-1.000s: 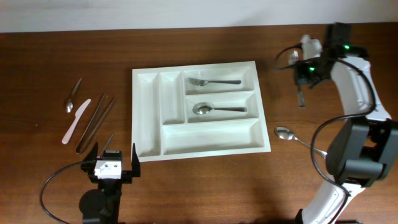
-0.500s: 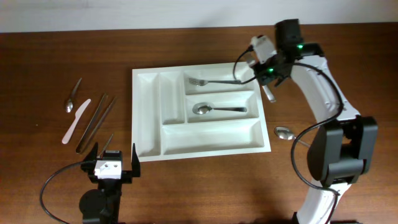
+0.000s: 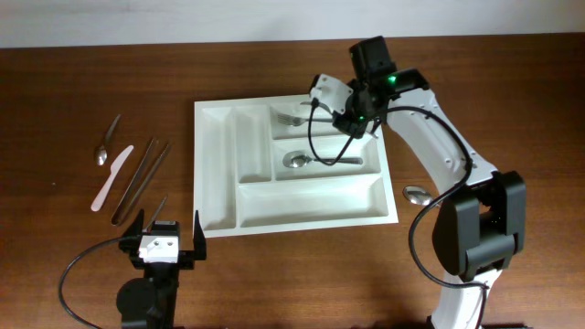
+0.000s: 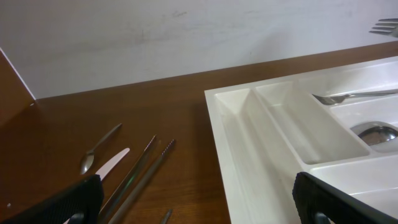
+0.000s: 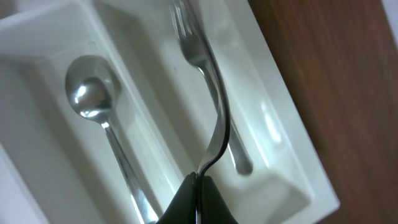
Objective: Pack container
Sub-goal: 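Lower the fork beside the first fork and open the right gripper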
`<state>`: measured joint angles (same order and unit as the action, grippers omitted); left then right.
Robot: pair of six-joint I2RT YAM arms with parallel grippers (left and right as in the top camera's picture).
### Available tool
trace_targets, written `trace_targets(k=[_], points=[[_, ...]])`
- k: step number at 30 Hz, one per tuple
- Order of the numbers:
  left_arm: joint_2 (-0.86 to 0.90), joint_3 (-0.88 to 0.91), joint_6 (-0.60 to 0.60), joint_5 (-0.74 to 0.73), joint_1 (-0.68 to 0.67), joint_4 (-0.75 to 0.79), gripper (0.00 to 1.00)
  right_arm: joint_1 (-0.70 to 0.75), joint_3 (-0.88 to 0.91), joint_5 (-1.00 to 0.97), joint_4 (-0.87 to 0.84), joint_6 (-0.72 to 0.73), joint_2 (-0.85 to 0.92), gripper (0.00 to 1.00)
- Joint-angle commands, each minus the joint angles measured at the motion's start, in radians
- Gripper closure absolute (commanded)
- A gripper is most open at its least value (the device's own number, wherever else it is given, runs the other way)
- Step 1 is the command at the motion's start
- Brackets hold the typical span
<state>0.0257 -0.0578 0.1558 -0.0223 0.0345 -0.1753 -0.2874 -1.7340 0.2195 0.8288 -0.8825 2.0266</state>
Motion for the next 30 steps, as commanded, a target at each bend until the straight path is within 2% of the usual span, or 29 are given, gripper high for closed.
trace_targets(k=[1, 12, 30], points=[[-0.008, 0.008, -0.012, -0.004, -0.004, 0.003, 0.01, -0.021, -0.022, 0.008, -0.024, -0.100, 0.003, 0.96], [-0.008, 0.008, -0.012, -0.004, -0.004, 0.003, 0.01, -0.027, -0.022, 0.012, -0.116, -0.221, 0.047, 0.96], [-0.008, 0.008, -0.012, -0.004, -0.004, 0.003, 0.01, -0.050, -0.021, 0.080, -0.195, -0.223, 0.141, 0.96]])
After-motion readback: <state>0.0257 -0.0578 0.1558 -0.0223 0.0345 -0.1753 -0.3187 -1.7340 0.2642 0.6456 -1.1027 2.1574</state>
